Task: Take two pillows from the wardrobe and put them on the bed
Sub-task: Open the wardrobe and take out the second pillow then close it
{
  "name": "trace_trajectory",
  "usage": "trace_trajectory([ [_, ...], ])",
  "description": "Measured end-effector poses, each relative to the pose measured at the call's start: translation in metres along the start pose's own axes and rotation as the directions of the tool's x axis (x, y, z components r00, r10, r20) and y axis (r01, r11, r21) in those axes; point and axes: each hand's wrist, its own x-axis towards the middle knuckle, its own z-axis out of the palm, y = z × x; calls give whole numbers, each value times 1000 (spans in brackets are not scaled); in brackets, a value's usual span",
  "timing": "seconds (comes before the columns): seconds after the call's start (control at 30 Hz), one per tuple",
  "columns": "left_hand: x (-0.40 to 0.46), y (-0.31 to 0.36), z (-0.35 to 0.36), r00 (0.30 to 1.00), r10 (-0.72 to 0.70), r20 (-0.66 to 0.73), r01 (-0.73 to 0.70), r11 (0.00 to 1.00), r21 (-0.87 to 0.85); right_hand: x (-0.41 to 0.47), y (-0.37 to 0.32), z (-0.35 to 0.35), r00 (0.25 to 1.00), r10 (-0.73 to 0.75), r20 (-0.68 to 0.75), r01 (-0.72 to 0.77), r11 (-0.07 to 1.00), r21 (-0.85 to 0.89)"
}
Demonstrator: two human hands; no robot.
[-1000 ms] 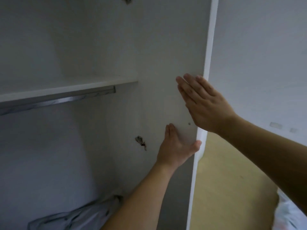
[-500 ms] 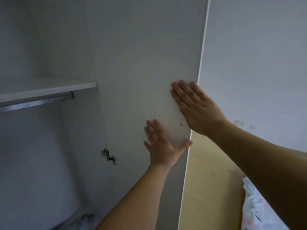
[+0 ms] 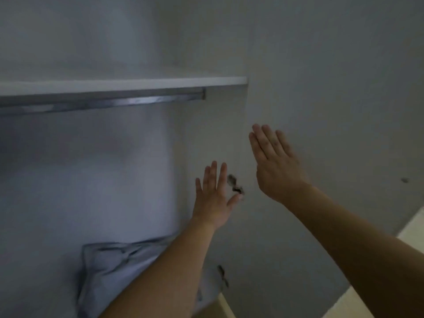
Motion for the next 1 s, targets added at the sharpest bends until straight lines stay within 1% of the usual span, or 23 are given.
trace_trajectory([
  [0.1,-24,-95,-17,991,-130,13,127,982,140,32,-84,32,995,-96,40,88,983,162],
  [0.17,-45,-151,-27,978,-210,11,203,959,200,46,-142,52,983,-170,71,146,953,264],
  [0.27,-77,-221,-33,948,-316,36,293,911,289,54,-221,79,956,-269,117,204,895,398],
  [0.33,-97,-262,-28,922,-381,72,342,886,312,51,-267,101,924,-346,161,237,850,470],
  [0.43,-127,-313,-3,886,-434,160,365,868,336,37,-323,146,858,-456,236,278,800,533],
  [0.53,-152,-351,37,862,-455,223,375,869,322,20,-362,199,810,-492,318,259,787,559],
  [0.63,-178,-387,100,850,-443,284,350,879,323,-10,-402,262,747,-534,395,224,762,607],
  [0.7,-195,-418,153,832,-442,336,344,885,313,-36,-436,314,697,-556,452,161,736,657],
  [0.73,-202,-430,176,819,-449,358,339,881,329,-48,-450,334,681,-551,483,106,726,679],
  [0.8,-230,-466,251,770,-479,422,344,868,357,-87,-496,396,629,-575,523,33,692,721],
  [0.87,-253,-497,311,725,-497,477,367,864,343,-117,-534,448,589,-609,530,26,671,741],
  [0.93,-280,-538,392,682,-494,540,351,868,352,-154,-585,521,550,-642,535,42,660,750],
  [1.0,-297,-580,456,652,-479,588,322,877,357,-181,-629,585,530,-658,534,67,661,747],
])
